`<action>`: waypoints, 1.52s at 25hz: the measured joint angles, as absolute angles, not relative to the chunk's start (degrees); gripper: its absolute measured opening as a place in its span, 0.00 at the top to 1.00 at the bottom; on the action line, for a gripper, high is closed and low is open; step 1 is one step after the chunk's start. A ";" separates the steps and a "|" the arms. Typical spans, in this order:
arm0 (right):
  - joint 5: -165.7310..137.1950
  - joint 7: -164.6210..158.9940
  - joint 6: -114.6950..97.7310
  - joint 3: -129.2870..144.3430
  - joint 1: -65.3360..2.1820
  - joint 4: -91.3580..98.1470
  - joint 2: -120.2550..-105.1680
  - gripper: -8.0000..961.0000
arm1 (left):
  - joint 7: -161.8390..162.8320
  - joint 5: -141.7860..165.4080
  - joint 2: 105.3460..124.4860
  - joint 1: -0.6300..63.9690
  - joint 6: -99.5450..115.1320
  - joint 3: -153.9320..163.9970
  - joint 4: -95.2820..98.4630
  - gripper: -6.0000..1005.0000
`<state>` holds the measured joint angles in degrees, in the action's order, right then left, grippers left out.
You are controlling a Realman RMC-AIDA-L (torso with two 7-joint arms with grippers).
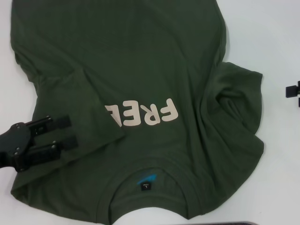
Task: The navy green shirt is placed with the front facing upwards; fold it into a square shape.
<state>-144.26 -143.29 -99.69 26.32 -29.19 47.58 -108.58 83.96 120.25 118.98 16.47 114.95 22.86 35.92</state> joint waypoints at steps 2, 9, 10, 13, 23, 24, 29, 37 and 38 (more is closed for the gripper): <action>-144.40 -143.90 -97.93 26.57 -29.30 45.77 -108.70 0.24 | 83.95 120.16 118.96 16.58 114.97 22.85 35.98 0.21; -144.29 -145.64 -94.21 26.31 -29.35 41.88 -108.90 0.24 | 83.74 119.62 119.08 16.74 114.93 22.76 35.99 0.21; -144.16 -145.75 -94.04 26.22 -29.35 41.78 -108.93 0.24 | 83.72 119.61 119.13 16.78 114.91 22.76 35.99 0.21; -143.84 -146.14 -93.61 26.05 -29.48 41.69 -109.18 0.24 | 83.64 119.56 119.30 16.97 114.89 22.76 35.97 0.21; -143.78 -145.57 -91.49 26.64 -30.42 41.53 -110.76 0.24 | 83.74 119.53 119.31 17.05 114.82 22.76 35.94 0.21; -143.78 -145.40 -91.41 26.69 -30.51 41.50 -110.89 0.24 | 83.75 119.52 119.31 17.07 114.80 22.76 35.94 0.21; -143.77 -145.16 -91.01 26.72 -30.78 41.30 -111.22 0.24 | 83.83 119.53 119.28 17.23 114.68 22.76 35.94 0.21; -143.79 -145.16 -89.73 26.72 -30.86 40.15 -111.22 0.24 | 83.85 119.52 119.18 17.32 114.55 22.77 35.94 0.21; -143.79 -145.16 -89.51 26.72 -30.86 40.00 -111.21 0.24 | 83.84 119.53 119.17 17.32 114.52 22.76 35.94 0.21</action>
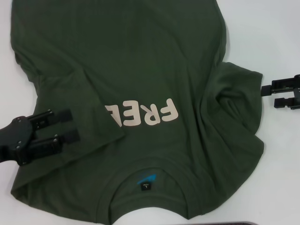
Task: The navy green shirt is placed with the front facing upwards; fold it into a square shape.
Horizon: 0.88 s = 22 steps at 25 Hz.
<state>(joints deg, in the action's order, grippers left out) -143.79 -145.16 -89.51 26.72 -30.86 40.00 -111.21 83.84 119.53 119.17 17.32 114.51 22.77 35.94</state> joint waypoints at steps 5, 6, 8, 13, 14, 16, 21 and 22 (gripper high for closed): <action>-143.79 -145.18 -88.29 26.72 -30.86 38.62 -111.26 0.24 | 83.74 119.53 119.17 17.46 114.41 22.76 35.94 0.21; -143.79 -145.18 -88.14 26.72 -30.87 38.40 -111.27 0.24 | 83.73 119.53 119.17 17.48 114.39 22.76 35.94 0.21; -143.79 -145.19 -87.74 26.72 -30.89 38.04 -111.27 0.24 | 83.72 119.53 119.17 17.50 114.37 22.76 35.95 0.21; -143.79 -145.21 -87.35 26.72 -30.94 37.82 -111.51 0.24 | 83.70 119.53 119.20 17.60 114.34 22.76 35.95 0.21; -143.79 -145.23 -87.35 26.72 -30.97 37.82 -111.57 0.24 | 83.69 119.53 119.22 17.62 114.34 22.76 35.95 0.21; -143.79 -145.28 -87.34 26.72 -31.03 37.81 -111.71 0.24 | 83.69 119.53 119.27 17.66 114.34 22.76 35.95 0.21; -143.79 -145.28 -87.34 26.72 -31.36 37.75 -112.02 0.24 | 83.67 119.53 119.27 17.67 114.34 22.76 35.95 0.21; -143.79 -145.28 -87.34 26.72 -31.39 37.69 -112.06 0.24 | 83.67 119.53 119.27 17.67 114.34 22.76 35.95 0.21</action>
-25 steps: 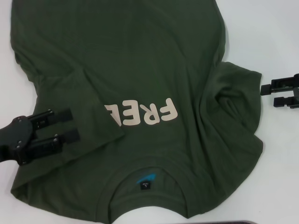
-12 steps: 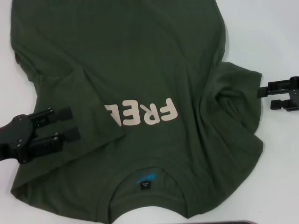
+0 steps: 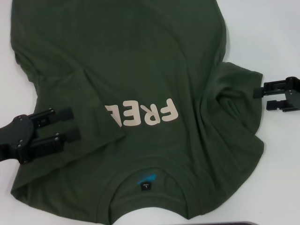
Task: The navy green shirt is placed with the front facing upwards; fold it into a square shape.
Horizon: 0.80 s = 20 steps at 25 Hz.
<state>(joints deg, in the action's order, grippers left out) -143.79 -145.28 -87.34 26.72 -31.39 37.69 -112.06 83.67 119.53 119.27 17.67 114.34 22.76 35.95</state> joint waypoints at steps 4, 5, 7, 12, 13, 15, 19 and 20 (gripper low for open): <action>-143.88 -145.23 -87.36 26.72 -31.53 37.15 -112.09 0.24 | 83.67 119.53 119.26 17.67 114.34 22.77 35.95 0.21; -143.94 -145.21 -87.36 26.72 -31.54 37.08 -112.09 0.24 | 83.67 119.53 119.26 17.67 114.34 22.76 35.94 0.21; -144.03 -145.20 -87.37 26.75 -31.55 37.00 -112.09 0.24 | 83.67 119.53 119.26 17.64 114.34 22.76 35.95 0.21; -144.13 -145.24 -87.48 26.81 -31.51 36.88 -112.07 0.24 | 83.59 119.53 119.18 17.53 114.34 22.76 35.94 0.21; -144.14 -145.27 -87.47 26.81 -31.50 36.80 -112.06 0.24 | 83.59 119.53 119.18 17.53 114.34 22.76 35.95 0.21; -144.14 -145.31 -87.44 26.81 -31.49 36.48 -112.06 0.24 | 83.59 119.53 119.18 17.52 114.34 22.76 35.95 0.21; -144.15 -145.33 -87.41 26.81 -31.58 36.29 -112.06 0.24 | 83.58 119.53 119.21 17.50 114.32 22.76 35.94 0.21; -144.14 -145.34 -87.40 26.81 -31.60 36.29 -112.06 0.24 | 83.58 119.53 119.22 17.49 114.32 22.76 35.95 0.21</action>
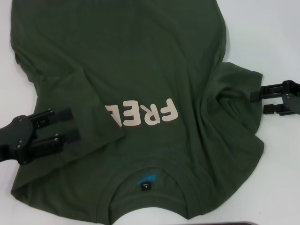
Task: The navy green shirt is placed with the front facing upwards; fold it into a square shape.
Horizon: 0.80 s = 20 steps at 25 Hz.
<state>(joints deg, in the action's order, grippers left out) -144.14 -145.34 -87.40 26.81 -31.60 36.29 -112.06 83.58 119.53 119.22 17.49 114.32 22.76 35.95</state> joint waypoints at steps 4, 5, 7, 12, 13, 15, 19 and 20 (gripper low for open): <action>-144.14 -145.35 -87.31 26.81 -31.62 36.29 -112.06 0.24 | 83.58 119.53 119.25 17.43 114.29 22.76 35.95 0.21; -144.14 -145.34 -87.27 26.81 -31.61 36.29 -112.08 0.24 | 83.58 119.53 119.25 17.42 114.28 22.76 35.95 0.21; -144.15 -145.27 -87.22 26.81 -31.53 36.29 -112.17 0.24 | 83.58 119.53 119.26 17.40 114.27 22.76 35.95 0.21; -144.14 -145.27 -86.91 26.81 -31.34 36.29 -112.30 0.24 | 83.51 119.53 119.21 17.33 114.25 22.76 35.95 0.21; -144.15 -145.28 -86.79 26.81 -31.33 36.30 -112.35 0.24 | 83.50 119.53 119.20 17.32 114.25 22.76 35.95 0.21; -144.15 -145.27 -86.68 26.81 -31.34 36.30 -112.47 0.24 | 83.49 119.53 119.19 17.32 114.25 22.76 35.95 0.21; -144.14 -145.25 -86.42 26.81 -31.48 36.30 -112.59 0.24 | 83.49 119.53 119.17 17.31 114.25 22.76 35.94 0.21; -144.14 -145.26 -86.29 26.81 -31.51 36.30 -112.62 0.24 | 83.49 119.53 119.17 17.31 114.25 22.76 35.95 0.21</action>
